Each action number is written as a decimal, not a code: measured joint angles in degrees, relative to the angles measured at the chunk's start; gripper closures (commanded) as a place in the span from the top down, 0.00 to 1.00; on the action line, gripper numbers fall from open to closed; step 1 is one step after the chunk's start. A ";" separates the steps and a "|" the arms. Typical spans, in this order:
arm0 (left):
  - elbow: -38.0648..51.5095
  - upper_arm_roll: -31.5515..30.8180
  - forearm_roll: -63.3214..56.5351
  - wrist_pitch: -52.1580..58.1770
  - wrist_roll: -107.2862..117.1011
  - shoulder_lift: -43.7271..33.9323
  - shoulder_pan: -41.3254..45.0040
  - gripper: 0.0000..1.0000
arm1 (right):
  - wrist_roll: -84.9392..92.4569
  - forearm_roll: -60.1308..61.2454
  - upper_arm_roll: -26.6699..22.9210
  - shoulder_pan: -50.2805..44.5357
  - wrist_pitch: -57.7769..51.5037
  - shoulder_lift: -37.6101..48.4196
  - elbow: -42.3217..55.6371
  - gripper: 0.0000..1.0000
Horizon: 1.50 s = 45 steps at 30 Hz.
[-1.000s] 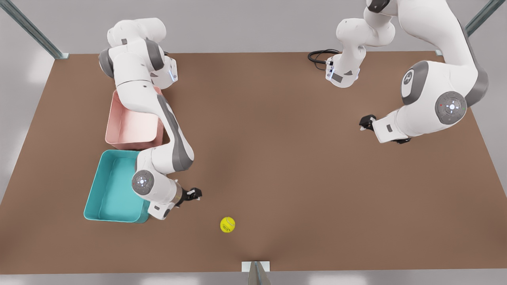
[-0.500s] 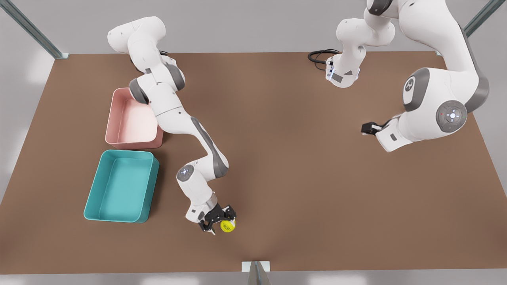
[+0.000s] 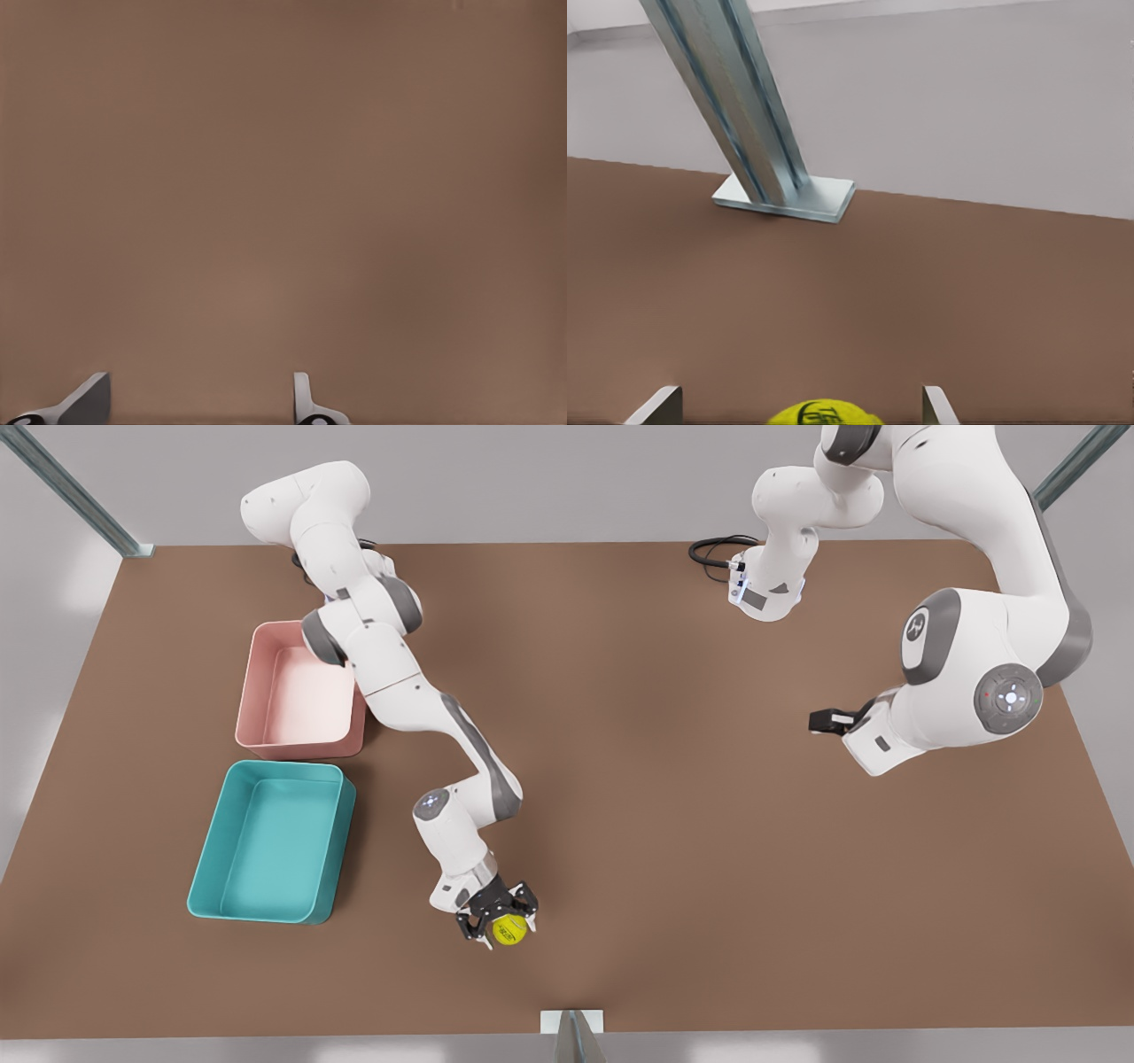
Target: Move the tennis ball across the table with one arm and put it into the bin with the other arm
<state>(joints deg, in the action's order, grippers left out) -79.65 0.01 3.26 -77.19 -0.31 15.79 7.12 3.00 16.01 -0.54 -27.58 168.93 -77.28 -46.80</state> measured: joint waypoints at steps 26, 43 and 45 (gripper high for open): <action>-0.09 0.00 0.02 0.33 2.61 0.94 -0.43 1.00 | -0.22 -0.38 -0.20 -1.17 4.05 -3.30 1.26 0.70; -0.26 -0.08 0.10 0.69 3.09 1.07 -0.70 1.00 | 4.29 -4.59 -18.66 8.84 -41.52 47.74 -49.37 0.68; -0.26 -0.07 0.11 0.69 3.12 1.07 -0.69 1.00 | 5.79 -5.99 -21.70 9.01 -44.45 47.61 -50.10 0.69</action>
<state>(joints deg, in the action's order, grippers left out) -79.92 -0.06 3.36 -76.50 2.81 16.85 6.43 8.78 10.02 -22.24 -18.57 124.48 -29.67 -96.90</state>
